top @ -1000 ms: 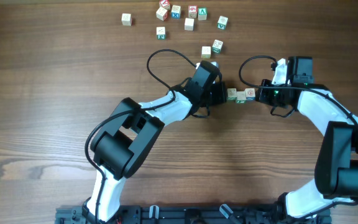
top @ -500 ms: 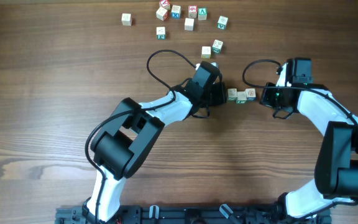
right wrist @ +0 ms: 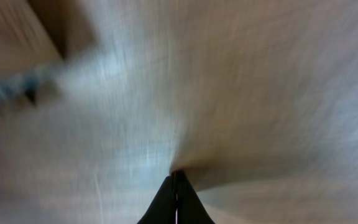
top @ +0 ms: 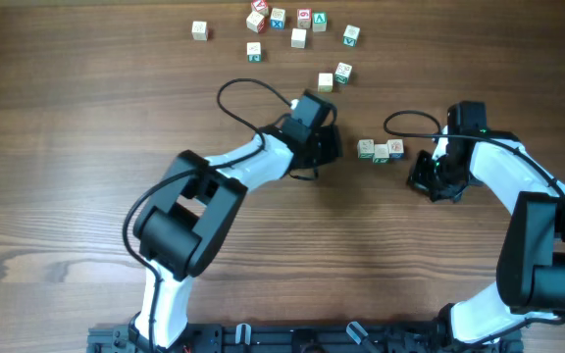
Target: Form a horizontal line
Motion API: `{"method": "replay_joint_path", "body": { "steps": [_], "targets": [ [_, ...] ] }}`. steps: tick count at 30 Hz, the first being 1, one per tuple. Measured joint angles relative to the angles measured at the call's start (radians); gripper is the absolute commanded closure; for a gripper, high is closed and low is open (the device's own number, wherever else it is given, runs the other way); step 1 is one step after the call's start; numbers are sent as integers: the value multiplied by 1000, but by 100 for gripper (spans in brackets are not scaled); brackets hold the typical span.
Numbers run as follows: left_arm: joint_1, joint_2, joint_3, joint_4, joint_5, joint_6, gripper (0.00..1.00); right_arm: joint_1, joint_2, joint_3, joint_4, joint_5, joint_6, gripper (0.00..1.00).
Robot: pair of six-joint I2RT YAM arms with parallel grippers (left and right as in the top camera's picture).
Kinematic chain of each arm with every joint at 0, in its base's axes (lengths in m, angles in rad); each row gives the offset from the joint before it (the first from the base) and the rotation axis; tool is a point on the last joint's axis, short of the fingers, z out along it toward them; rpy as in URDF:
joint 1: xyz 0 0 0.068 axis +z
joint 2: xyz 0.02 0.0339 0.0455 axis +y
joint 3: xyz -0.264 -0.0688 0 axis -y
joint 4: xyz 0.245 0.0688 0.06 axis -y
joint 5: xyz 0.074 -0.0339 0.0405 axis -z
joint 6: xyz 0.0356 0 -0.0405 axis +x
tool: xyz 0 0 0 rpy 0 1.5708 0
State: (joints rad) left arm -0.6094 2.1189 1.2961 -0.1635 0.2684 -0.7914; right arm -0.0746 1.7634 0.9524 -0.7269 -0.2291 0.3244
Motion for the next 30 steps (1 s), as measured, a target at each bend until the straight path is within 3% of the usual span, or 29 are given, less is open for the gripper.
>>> {"method": "replay_joint_path", "body": {
  "steps": [8, 17, 30],
  "targets": [
    [116, -28, 1, -104, -31, -124, 96, 0, 0, -2, 15, -114, -72, 96],
    [133, -31, 1, -111, -43, -172, 96, 75, 0, -2, 118, -180, -160, 96],
    [133, -31, 1, -105, -47, -180, 96, 162, 0, -2, 178, -55, -173, 96]
  ]
}}
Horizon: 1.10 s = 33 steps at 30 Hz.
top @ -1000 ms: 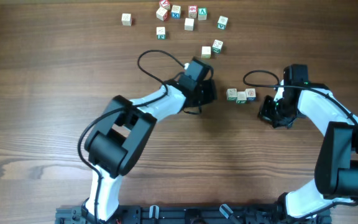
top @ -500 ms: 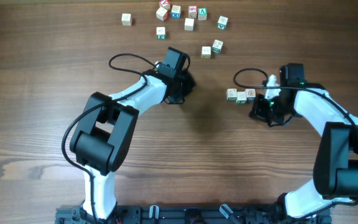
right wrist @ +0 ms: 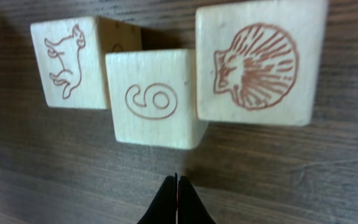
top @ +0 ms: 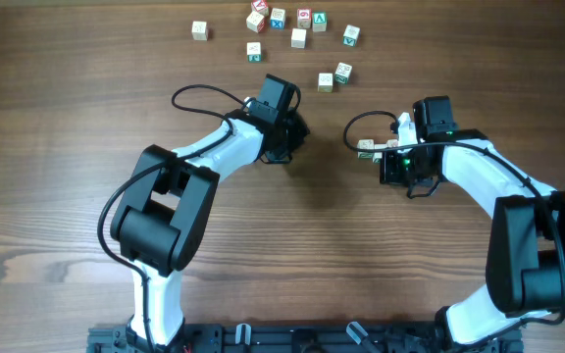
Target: Form a horizontal line
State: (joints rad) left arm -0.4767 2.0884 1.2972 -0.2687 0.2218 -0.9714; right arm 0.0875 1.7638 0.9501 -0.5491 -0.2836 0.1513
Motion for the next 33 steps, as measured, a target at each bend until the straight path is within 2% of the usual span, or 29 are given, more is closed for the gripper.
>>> {"method": "replay_joint_path", "body": {
  "steps": [33],
  "targets": [
    [0, 0, 0, 0, 0, 0, 96, 0, 0, 0, 92, 15, 0, 96]
  ]
}}
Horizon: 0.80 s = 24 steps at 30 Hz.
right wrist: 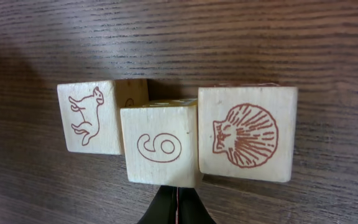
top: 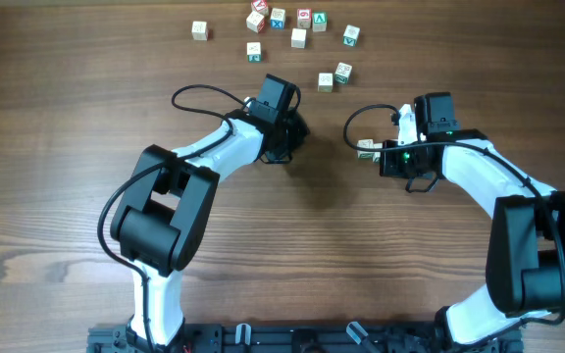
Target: Form a horizontal line
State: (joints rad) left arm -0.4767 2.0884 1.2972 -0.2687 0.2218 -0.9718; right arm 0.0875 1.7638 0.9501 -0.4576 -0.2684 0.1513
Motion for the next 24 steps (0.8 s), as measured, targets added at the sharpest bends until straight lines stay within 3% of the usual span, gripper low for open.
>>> {"method": "replay_joint_path", "body": {
  "steps": [24],
  "targets": [
    [0, 0, 0, 0, 0, 0, 96, 0, 0, 0, -4, 0, 0, 96]
  ]
}}
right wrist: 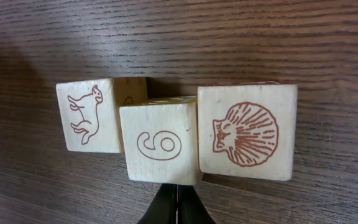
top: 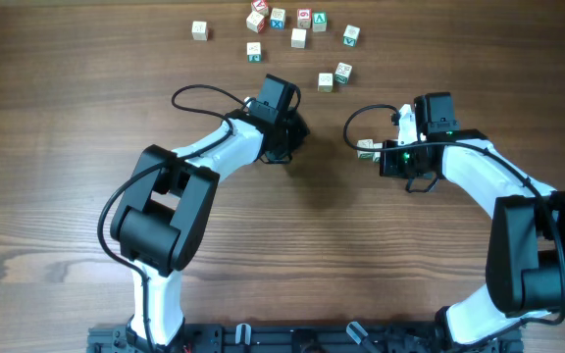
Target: Form a horizontal line
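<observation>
In the right wrist view three wooden blocks lie side by side on the table: an animal block (right wrist: 95,123), a "6" block (right wrist: 160,143) and a shell block (right wrist: 246,132). The "6" block sits slightly nearer the camera than its neighbours. My right gripper (right wrist: 176,190) is shut, its tips against the near face of the "6" block. In the overhead view the right arm covers most of this row; only its left end (top: 366,147) shows. My left gripper (top: 284,135) rests on the table left of the row, its jaws too dark to read.
Several loose picture blocks are scattered at the table's far edge (top: 297,25), with two more (top: 334,76) between them and the row. Cables loop off both wrists. Dark wood table (top: 67,196) all around.
Almost nothing: in the right wrist view the "6" block sits a hair further from the camera. Both arms hold the same spots in the overhead view.
First the left gripper was close to the row's left end and the shut right gripper was off to its right. Then the left arm stood further left and the right tips were in front of the protruding "6" block. By now the tips touch it and it protrudes less.
</observation>
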Motion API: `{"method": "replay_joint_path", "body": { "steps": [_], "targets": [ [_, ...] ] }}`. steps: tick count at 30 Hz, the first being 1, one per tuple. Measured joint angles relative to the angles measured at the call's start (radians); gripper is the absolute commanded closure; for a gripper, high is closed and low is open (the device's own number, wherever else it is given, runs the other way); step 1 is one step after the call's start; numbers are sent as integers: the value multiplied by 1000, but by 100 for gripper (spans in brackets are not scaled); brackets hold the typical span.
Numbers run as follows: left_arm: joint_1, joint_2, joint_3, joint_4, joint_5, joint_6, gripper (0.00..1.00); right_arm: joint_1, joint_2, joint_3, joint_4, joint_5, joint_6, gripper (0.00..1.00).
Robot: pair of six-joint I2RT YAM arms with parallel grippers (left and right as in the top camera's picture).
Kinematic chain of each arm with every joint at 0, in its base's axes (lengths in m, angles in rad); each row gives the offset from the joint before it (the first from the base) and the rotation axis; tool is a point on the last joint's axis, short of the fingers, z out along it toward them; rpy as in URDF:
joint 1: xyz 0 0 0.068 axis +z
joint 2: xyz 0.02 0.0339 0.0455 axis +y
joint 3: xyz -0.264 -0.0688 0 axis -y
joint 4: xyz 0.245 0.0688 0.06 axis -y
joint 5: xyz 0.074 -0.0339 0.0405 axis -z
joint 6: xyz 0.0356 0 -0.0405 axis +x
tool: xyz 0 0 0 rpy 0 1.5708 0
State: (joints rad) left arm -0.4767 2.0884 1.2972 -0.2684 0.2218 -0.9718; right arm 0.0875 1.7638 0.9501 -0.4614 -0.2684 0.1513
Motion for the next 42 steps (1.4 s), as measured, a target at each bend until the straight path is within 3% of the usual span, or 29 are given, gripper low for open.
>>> {"method": "replay_joint_path", "body": {
  "steps": [42],
  "targets": [
    [0, 0, 0, 1, 0, 0, 96, 0, 0, 0, 46, -4, 0, 96]
  ]
}}
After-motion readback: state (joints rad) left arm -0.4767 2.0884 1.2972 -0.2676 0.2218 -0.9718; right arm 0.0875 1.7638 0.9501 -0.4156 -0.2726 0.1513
